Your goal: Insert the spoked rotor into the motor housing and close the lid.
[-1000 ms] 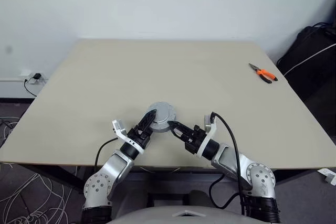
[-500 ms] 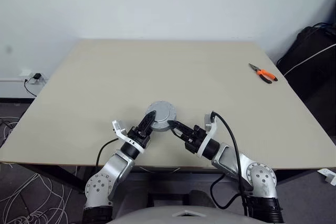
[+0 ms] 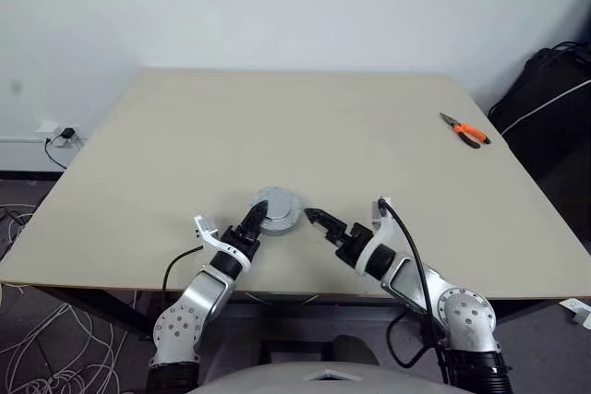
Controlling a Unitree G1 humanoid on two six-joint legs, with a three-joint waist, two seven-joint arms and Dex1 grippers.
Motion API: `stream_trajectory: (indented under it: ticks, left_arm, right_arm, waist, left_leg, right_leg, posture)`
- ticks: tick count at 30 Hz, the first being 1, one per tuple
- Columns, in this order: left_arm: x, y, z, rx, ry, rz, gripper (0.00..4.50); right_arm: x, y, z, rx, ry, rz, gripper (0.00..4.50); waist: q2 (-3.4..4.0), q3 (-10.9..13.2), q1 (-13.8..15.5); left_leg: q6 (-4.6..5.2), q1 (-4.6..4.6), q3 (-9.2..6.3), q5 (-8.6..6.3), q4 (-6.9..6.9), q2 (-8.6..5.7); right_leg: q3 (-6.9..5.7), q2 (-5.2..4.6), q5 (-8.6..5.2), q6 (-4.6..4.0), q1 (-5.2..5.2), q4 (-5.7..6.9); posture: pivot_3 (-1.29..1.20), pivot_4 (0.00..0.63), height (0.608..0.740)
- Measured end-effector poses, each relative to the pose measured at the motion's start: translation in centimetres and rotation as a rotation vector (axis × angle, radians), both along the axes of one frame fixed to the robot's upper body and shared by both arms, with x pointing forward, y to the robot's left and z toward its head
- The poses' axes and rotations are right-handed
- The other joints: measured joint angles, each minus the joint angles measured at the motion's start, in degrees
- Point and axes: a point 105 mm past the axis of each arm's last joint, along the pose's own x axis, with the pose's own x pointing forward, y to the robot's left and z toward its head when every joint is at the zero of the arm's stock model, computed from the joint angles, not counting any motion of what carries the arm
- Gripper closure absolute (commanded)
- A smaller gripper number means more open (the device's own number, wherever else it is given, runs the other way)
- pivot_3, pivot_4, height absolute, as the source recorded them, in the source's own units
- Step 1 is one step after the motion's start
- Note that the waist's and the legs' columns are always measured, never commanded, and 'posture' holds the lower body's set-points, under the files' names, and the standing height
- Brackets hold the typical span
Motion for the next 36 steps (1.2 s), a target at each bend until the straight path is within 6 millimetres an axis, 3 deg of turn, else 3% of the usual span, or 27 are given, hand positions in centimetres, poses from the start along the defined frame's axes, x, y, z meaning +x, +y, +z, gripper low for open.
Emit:
stream_trajectory:
  ticks: [5, 10, 15, 20, 26, 36]
  left_arm:
    - [3.4, 3.1, 1.0, 0.060, -0.028, 0.164, 2.36]
    - [6.7, 4.8, 0.7, 0.089, 0.026, 0.274, 2.36]
    - [8.5, 4.4, -0.5, 0.078, 0.093, 0.320, 2.37]
    - [10.2, 4.0, -1.4, 0.067, 0.151, 0.352, 2.37]
    - [12.3, 3.9, -1.4, 0.083, 0.192, 0.385, 2.38]
    - [12.6, 3.9, -1.9, 0.206, 0.227, 0.392, 2.38]
  right_arm:
    - [0.1, -1.5, -1.1, -0.463, -0.229, 0.039, 0.00]
    - [-0.4, -1.4, -1.5, -0.730, -0.434, 0.080, 0.00]
    - [-1.0, -1.4, -1.9, -0.748, -0.467, 0.050, 0.00]
    - [-1.2, -2.8, -2.0, -0.789, -0.460, -0.004, 0.00]
    - [-1.5, -2.7, -2.1, -0.788, -0.468, -0.006, 0.00]
    - [-1.8, -3.0, -2.6, -0.798, -0.441, -0.003, 0.00]
  waist:
    - [-0.07, -0.02, 0.24]
    - [-0.25, 0.03, 0.37]
    - [-0.80, 0.36, 0.42]
    - [-0.94, 0.43, 0.61]
    - [-0.94, 0.43, 0.52]
    - [-0.95, 0.35, 0.39]
  left_leg:
    - [0.00, -0.02, -0.02, 0.01, 0.20, 0.04]
    - [0.03, -0.01, -0.06, -0.01, 0.57, 0.05]
    - [-0.15, 0.05, -0.07, -0.18, 0.78, 0.07]
    - [-0.15, 0.03, -0.07, -0.19, 0.78, 0.07]
    - [-0.13, 0.02, -0.06, -0.17, 0.73, 0.09]
    - [-0.15, 0.20, -0.06, -0.20, 0.75, 0.11]
  right_leg:
    - [0.01, 0.17, 0.04, 0.05, 0.08, 0.03]
    - [0.06, 0.32, 0.20, 0.32, 0.32, 0.01]
    - [0.06, 0.28, 0.36, 0.50, 0.56, -0.11]
    - [0.03, 0.23, 0.41, 0.47, 0.51, -0.11]
    - [0.03, 0.29, 0.41, 0.45, 0.48, -0.10]
    - [0.03, 0.23, 0.42, 0.45, 0.63, -0.09]
  posture:
    - [0.00, 0.000, 0.740]
    - [0.00, 0.000, 0.740]
    - [0.00, 0.000, 0.740]
    - [0.00, 0.000, 0.740]
    - [0.00, 0.000, 0.740]
    - [0.00, 0.000, 0.740]
